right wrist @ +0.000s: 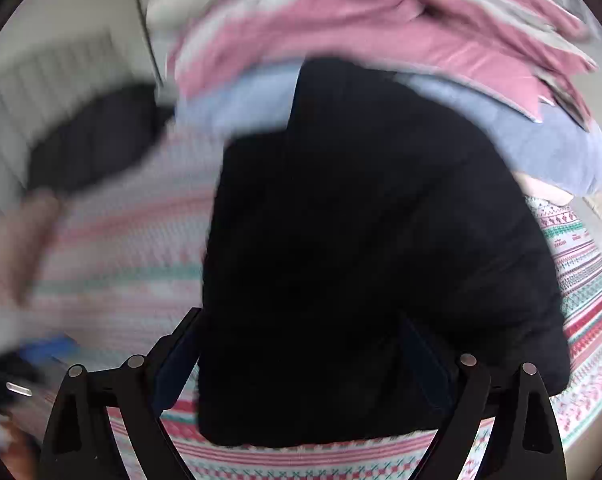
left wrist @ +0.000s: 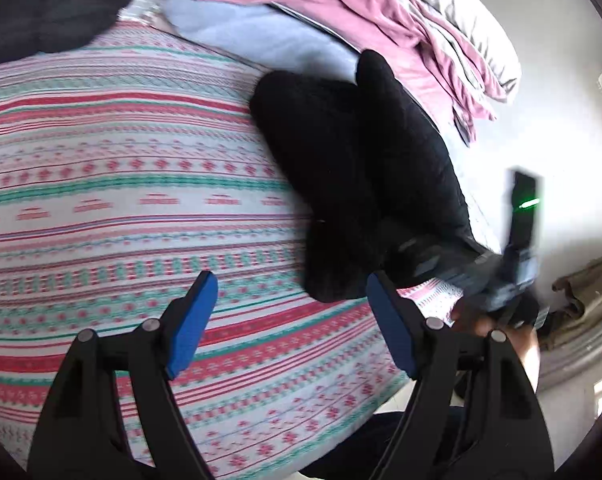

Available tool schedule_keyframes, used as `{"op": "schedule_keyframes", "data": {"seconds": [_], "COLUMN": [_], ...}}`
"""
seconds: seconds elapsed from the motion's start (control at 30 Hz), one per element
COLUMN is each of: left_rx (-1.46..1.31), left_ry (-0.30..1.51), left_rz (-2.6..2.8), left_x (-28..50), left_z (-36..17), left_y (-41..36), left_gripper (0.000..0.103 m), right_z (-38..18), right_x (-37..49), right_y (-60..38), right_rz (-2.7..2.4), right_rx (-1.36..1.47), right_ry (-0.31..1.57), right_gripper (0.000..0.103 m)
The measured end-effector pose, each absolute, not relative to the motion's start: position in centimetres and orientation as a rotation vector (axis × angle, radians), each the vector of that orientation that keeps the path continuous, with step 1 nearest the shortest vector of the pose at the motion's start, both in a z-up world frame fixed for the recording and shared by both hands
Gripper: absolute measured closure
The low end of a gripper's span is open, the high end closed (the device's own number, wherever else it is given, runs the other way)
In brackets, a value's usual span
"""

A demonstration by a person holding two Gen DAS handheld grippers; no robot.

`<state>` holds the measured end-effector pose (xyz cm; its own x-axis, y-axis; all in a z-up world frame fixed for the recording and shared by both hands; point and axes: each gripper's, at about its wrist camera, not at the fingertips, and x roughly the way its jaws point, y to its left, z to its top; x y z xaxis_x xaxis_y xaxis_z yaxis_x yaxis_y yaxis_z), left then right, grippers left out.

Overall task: Fold large clothes
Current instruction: 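Release the coat bundle and lift both tools away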

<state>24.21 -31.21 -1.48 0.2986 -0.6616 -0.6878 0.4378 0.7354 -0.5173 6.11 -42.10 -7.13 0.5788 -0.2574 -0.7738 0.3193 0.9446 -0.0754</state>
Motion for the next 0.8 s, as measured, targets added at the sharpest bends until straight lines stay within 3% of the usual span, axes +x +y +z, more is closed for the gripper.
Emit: {"op": "schedule_keyframes", "data": {"seconds": [0.13,0.43,0.67,0.8], "left_rx": [-0.236,-0.19,-0.07,0.071], "left_ry": [1.052,1.006,0.922,0.798], "left_rz": [-0.702,-0.645,-0.569,-0.493], "left_x": [24.5,23.0,18.5,15.2], "left_z": [-2.8,-2.2,-1.0,-0.4], "left_y": [-30.3,-28.7,-31.2,-32.7], "left_gripper": [0.025,0.021,0.016,0.014], "right_z": [-11.6,-5.1,-5.8,-5.7], "right_x": [8.7,-0.8,-10.3,-11.4], "right_y": [-39.8,-38.0,-37.3,-36.8], "right_rz": [-0.408,-0.372,-0.505,-0.517], "right_rx": [-0.061,0.136,0.319,0.359], "right_ry": [0.993,0.669,0.541,0.55], "right_gripper": [0.006,0.007,0.007,0.007]}}
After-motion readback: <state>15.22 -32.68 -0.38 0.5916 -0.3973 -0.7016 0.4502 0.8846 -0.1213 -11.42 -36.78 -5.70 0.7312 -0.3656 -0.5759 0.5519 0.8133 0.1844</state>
